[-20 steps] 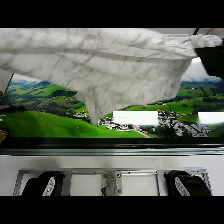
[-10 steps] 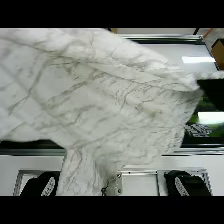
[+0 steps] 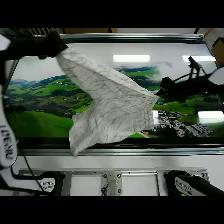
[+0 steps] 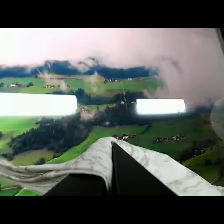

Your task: Fold the clothes and pants, and hang the long-sleeved shirts on hangers.

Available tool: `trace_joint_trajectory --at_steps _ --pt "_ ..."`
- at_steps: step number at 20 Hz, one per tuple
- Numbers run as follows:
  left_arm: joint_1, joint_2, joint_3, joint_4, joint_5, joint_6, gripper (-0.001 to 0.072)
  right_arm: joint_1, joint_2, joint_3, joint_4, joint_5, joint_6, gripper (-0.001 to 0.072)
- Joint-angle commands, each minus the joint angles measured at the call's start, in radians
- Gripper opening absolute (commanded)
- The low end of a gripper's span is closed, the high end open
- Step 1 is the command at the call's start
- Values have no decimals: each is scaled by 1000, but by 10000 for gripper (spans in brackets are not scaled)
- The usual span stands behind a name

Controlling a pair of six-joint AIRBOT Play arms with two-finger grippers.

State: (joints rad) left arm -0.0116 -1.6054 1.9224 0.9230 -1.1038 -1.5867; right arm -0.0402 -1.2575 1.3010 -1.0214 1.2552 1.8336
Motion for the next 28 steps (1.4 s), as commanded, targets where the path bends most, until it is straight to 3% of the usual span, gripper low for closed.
trace_joint_trajectory --at_steps 1,5,8,12,15,20,24,28 --pt "-36 -211 158 -7 19 2 6 0 -175 45 11 -145 -7 22" --pt "-2 -188 82 -6 88 1 6 -2 -178 84 -1 -238 -59 22" --pt "48 -114 2 8 0 4 5 1 -143 86 -54 -178 -98 22" --pt "46 150 -277 168 -7 20 5 47 -31 50 -287 -33 -99 22" --pt "47 370 -590 177 25 47 6 87 77 -80 -341 13 -99 22" --pt "47 611 -1075 176 59 47 6 124 204 -381 -360 -53 -99 22" --pt "47 745 -1383 172 244 46 6 129 216 -538 -352 -180 -99 23" --pt "47 824 -1549 149 362 47 6 177 215 -615 -344 -275 -99 24"
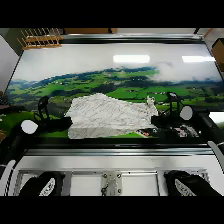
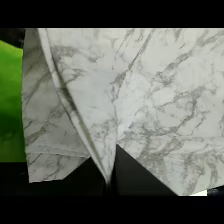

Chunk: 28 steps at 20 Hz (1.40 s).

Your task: Fold the clothes and pants, and hang the long-sleeved shirts on hangers.

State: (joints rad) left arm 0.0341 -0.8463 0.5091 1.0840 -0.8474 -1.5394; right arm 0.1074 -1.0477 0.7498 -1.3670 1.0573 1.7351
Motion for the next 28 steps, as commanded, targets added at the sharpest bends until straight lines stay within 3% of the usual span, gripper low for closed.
trace_joint_trajectory --at_steps 1,5,6,7,8,9,11,12,13,15,16,18,19,24,28 --pt "1 80 -159 -13 115 -1 6 42 5 -67 2 -77 0 24" --pt "1 151 -202 -11 109 -1 7 50 6 -67 64 -82 0 31" --pt "1 172 -200 -11 106 -1 95 50 6 -67 98 -85 -1 41" --pt "1 199 -199 -11 110 -1 408 50 9 -66 132 -90 -1 184" --pt "1 224 -193 -3 107 -1 510 48 14 -65 170 -93 -2 466" --pt "2 247 -177 2 88 -1 507 46 23 -56 198 -90 -15 614" --pt "3 282 -124 18 21 -2 507 21 58 -21 253 -47 -58 616" --pt "3 294 -89 24 -23 -2 507 -5 84 3 281 -19 -83 635" --pt "3 298 -57 22 -54 -2 506 -40 106 26 301 8 -108 706" --pt "1 286 12 14 -105 -3 504 -145 133 73 349 69 -177 714" --pt "1 264 46 12 -131 -6 397 -208 134 88 378 100 -222 714" --pt "1 204 105 9 -174 -5 34 -357 115 90 446 160 -327 715" --pt "1 169 127 -10 -183 -5 6 -425 93 90 480 193 -383 716" --pt "-34 -9 204 -171 -187 51 6 -652 -95 90 562 242 -587 719" --pt "-219 -109 249 -169 -141 49 6 -678 -293 90 628 241 -725 719"
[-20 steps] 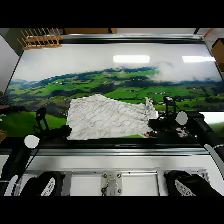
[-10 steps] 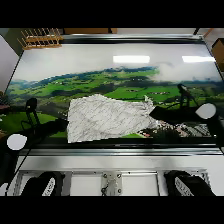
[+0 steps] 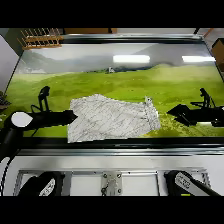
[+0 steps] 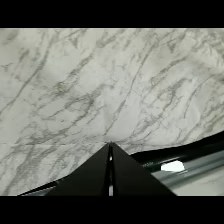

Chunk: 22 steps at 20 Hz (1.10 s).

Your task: Fold the clothes and pants, and hang the long-sleeved shirts on hangers.

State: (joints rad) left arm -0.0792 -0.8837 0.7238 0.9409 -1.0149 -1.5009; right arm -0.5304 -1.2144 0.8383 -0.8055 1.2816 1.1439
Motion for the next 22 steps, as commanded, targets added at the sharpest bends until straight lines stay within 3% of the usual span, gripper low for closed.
trace_joint_trajectory --at_steps 1,5,11,18,22 --pt "-156 -95 48 -26 47 8 6 -40 -174 2 95 18 -180 719" --pt "-310 -193 135 -26 73 8 6 -38 -334 2 199 13 -313 718" --pt "-395 -294 252 -26 72 0 6 71 -413 2 218 -55 -322 718" --pt "-393 -286 259 -25 45 1 6 278 -413 7 357 -149 -322 717" --pt "-393 -285 258 -25 38 1 6 252 -407 23 355 -128 -321 714"
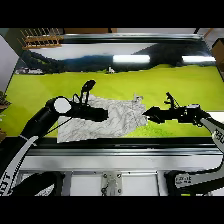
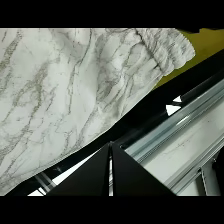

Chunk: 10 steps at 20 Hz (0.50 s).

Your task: Fold the clothes and pants, and hang the long-sleeved shirts on hangers.

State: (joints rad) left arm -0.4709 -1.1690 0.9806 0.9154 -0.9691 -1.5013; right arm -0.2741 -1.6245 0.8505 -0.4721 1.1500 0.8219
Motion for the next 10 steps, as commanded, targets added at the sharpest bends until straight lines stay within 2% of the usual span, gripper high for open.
trace_joint_trajectory --at_steps 1,5,7,10 --pt "-1 0 2 1 -8 2 6 -35 6 19 24 24 15 714" --pt "-1 0 2 1 -6 2 6 -138 11 43 27 156 14 715" --pt "-1 0 1 1 4 2 6 -134 11 43 24 163 7 715" --pt "-1 0 0 1 4 2 6 -86 11 45 24 100 4 715"
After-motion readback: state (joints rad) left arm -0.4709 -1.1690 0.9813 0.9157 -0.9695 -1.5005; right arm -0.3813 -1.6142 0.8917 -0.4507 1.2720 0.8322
